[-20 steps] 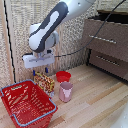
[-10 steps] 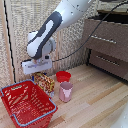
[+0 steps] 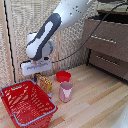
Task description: Shift your gripper thoughtfully near the cereal snack bar. Tenderly grip the snack bar with your precision device. Carefully hover the precision device above the first drawer installation and invite the snack bar to descend into the first drawer installation.
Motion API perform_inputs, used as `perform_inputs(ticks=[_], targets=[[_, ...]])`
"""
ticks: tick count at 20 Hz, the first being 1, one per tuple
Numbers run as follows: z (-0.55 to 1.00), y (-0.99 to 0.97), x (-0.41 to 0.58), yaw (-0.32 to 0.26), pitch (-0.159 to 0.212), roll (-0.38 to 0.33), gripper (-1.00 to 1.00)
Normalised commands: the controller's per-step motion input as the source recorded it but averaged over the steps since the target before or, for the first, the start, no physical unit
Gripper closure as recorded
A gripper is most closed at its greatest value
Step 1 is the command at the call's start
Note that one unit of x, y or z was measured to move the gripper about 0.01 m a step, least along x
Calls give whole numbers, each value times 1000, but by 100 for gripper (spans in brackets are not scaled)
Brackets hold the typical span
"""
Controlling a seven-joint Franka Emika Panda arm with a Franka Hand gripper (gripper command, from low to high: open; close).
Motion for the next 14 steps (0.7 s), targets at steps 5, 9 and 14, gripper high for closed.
perform_inputs(ticks=[5, 9, 14], targets=[[804, 0, 197, -10, 33, -6, 100], [996, -34, 219, -24, 103, -2, 100], [918, -47, 141, -31, 135, -3, 100]])
